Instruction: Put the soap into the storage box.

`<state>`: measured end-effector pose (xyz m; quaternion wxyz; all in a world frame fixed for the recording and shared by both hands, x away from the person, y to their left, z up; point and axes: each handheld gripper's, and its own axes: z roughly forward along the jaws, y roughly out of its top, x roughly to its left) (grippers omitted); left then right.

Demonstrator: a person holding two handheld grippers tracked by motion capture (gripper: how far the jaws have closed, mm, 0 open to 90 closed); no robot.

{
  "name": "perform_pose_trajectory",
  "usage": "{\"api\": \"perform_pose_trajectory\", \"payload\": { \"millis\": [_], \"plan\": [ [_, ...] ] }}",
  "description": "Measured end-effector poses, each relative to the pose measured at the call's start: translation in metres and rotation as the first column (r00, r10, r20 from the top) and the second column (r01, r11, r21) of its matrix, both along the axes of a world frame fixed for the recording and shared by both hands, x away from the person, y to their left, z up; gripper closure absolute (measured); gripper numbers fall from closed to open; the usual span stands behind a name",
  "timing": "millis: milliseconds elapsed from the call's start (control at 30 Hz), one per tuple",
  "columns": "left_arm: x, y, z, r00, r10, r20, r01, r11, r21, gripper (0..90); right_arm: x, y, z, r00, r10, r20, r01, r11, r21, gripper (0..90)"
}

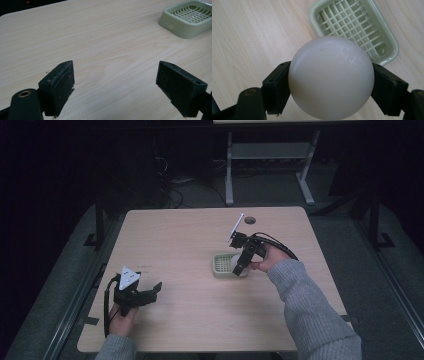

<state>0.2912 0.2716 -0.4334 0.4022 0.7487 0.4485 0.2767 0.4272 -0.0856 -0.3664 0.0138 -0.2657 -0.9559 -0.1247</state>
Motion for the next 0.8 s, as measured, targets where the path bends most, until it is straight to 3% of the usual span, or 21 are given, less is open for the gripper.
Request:
{"api": "perform_pose_trajectory", "payload": {
  "millis": [300,533,800],
  "plan": [
    [0.000,0.001,0.000,1.0000,0.006,0.002,-0.006,1.0000,-0.007,14.8,0.010,0.007,0.004,1.0000,-0.009,-0.002,0.009,1.000,0.010,23.5],
    [0.000,0.002,0.000,1.0000,0.008,0.005,-0.008,0.9999,-0.009,14.8,0.019,0.014,0.006,1.0000,0.001,-0.001,-0.001,1.000,-0.025,23.5],
    [0.000,0.002,0.001,0.9999,0.014,0.007,-0.014,0.9998,-0.016,14.8,0.027,0.022,0.004,0.9999,0.004,0.010,-0.003,1.000,-0.030,23.5]
  ]
}}
